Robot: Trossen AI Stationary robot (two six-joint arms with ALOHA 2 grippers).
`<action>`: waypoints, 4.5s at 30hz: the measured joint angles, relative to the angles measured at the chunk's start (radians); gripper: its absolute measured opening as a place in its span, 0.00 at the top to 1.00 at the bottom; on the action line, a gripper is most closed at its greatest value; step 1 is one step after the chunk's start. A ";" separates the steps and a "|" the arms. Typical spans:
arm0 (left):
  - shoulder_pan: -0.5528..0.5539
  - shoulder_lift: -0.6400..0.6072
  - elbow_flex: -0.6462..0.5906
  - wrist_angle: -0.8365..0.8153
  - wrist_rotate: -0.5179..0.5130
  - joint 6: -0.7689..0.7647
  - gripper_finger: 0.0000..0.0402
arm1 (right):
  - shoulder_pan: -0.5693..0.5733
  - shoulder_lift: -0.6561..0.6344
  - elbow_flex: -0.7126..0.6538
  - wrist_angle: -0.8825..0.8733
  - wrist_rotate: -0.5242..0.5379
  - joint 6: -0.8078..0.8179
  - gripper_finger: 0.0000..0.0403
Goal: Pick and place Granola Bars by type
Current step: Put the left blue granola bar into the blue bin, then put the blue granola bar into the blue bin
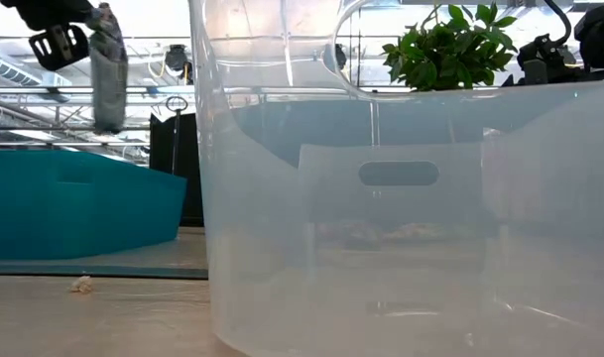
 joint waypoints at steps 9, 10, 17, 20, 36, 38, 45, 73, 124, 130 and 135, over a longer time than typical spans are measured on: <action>-0.029 0.109 0.000 0.021 -0.060 -0.028 1.00 | 0.000 0.000 0.000 0.000 0.000 0.000 0.60; -0.029 0.120 0.000 0.021 -0.062 -0.033 1.00 | 0.000 0.000 0.000 0.000 0.000 0.000 0.60; -0.029 0.205 0.000 0.023 -0.061 -0.066 0.99 | 0.000 0.000 0.000 0.000 0.000 0.000 0.60; -0.029 0.239 0.000 0.033 -0.060 -0.066 0.99 | 0.000 0.000 0.000 0.000 0.000 0.000 0.60; -0.029 0.270 0.000 0.084 -0.026 -0.050 0.99 | 0.000 0.000 0.000 0.000 0.000 0.000 0.60; -0.029 0.270 0.000 0.083 -0.026 -0.047 0.97 | 0.000 0.000 0.000 0.000 0.000 0.000 0.60; -0.029 0.270 0.000 0.083 -0.031 -0.023 0.97 | 0.000 0.000 0.000 0.000 0.000 0.000 0.60; -0.028 0.270 0.000 0.082 -0.035 0.040 0.99 | 0.000 0.000 0.000 0.000 0.000 0.000 0.60; 0.973 0.695 0.303 0.094 0.251 0.390 0.37 | 0.000 0.000 0.000 0.000 0.000 0.000 0.60; 1.044 0.917 0.535 0.008 0.287 0.423 0.36 | 0.000 0.000 0.000 0.000 0.000 0.000 0.60; 1.054 1.073 0.695 -0.031 0.294 0.434 0.36 | 0.000 0.000 0.000 0.000 0.000 0.000 0.60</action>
